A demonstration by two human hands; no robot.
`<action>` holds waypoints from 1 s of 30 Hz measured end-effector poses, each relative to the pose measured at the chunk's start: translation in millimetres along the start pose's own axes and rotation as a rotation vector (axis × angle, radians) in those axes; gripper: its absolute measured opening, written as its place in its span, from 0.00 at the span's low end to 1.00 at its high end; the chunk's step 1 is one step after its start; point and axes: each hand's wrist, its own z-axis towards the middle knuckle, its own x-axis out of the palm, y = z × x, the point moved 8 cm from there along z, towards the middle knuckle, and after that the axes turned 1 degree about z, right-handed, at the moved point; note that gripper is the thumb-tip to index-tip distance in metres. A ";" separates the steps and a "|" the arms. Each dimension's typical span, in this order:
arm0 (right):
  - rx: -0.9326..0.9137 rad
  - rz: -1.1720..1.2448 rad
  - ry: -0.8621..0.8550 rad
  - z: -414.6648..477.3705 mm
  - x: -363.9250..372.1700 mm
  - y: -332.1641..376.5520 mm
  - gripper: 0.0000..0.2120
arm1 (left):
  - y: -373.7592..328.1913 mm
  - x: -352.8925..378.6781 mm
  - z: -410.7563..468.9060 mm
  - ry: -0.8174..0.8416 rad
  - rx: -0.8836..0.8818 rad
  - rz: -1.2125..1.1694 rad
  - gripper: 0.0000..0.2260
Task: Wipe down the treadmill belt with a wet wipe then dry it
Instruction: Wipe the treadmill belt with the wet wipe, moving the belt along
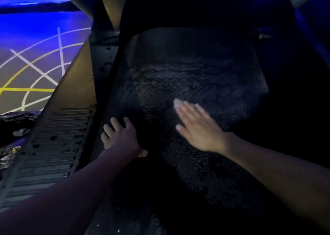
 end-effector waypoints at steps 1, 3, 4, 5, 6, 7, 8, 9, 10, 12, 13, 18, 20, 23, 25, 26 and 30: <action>0.060 -0.011 -0.019 2.8 0.4 -3.1 0.36 | 2.2 1.9 -0.5 0.023 -0.023 -0.014 0.59; -0.084 -0.004 0.006 2.6 10.2 23.6 0.37 | 5.7 4.5 -0.4 0.052 -0.012 -0.053 0.59; -0.185 -0.014 0.031 -1.6 13.5 39.0 0.36 | 7.3 4.9 0.1 0.053 0.003 -0.069 0.59; -0.249 -0.011 0.045 -2.1 12.0 44.2 0.35 | 8.8 5.1 0.5 0.054 0.017 -0.077 0.60; -0.232 -0.001 0.040 4.8 8.5 37.1 0.34 | 9.7 5.2 1.0 0.059 0.028 -0.081 0.60; -0.139 0.018 0.020 14.3 4.1 24.4 0.34 | 10.2 5.6 1.9 0.070 0.038 -0.079 0.61; -0.020 0.023 -0.007 19.9 -0.4 11.5 0.36 | 9.3 6.0 2.5 0.091 0.046 -0.067 0.62; 0.030 0.013 -0.020 22.4 -0.3 10.6 0.38 | 9.6 7.5 2.3 0.123 0.049 -0.045 0.62; -0.017 0.019 -0.011 23.3 3.4 22.1 0.39 | 10.5 8.8 2.4 0.156 0.055 -0.014 0.63; -0.219 -0.008 0.039 15.4 15.7 52.8 0.38 | 10.9 10.8 1.7 0.197 0.079 0.051 0.63; -0.278 -0.017 0.053 14.0 15.8 57.2 0.36 | 11.9 11.5 1.2 0.194 0.092 0.062 0.63; -0.066 0.011 0.024 33.9 7.6 43.3 0.38 | 20.2 10.2 -0.5 0.104 0.108 0.018 0.61; -0.256 -0.009 0.064 25.1 16.1 73.9 0.36 | 22.6 11.5 -2.9 0.084 0.103 0.011 0.60; -0.176 0.025 0.017 40.9 1.9 57.3 0.35 | 23.7 10.7 -6.9 0.064 0.049 0.000 0.59; -0.036 -0.010 -0.007 49.8 0.0 49.5 0.36 | 25.8 11.1 -8.7 0.071 0.020 -0.009 0.59; -0.090 -0.020 0.008 49.7 4.8 61.5 0.37 | 27.0 11.5 -8.4 0.076 0.022 -0.019 0.59; -0.274 -0.015 0.039 53.1 6.8 81.7 0.33 | 32.3 16.3 -9.0 0.073 0.039 -0.039 0.58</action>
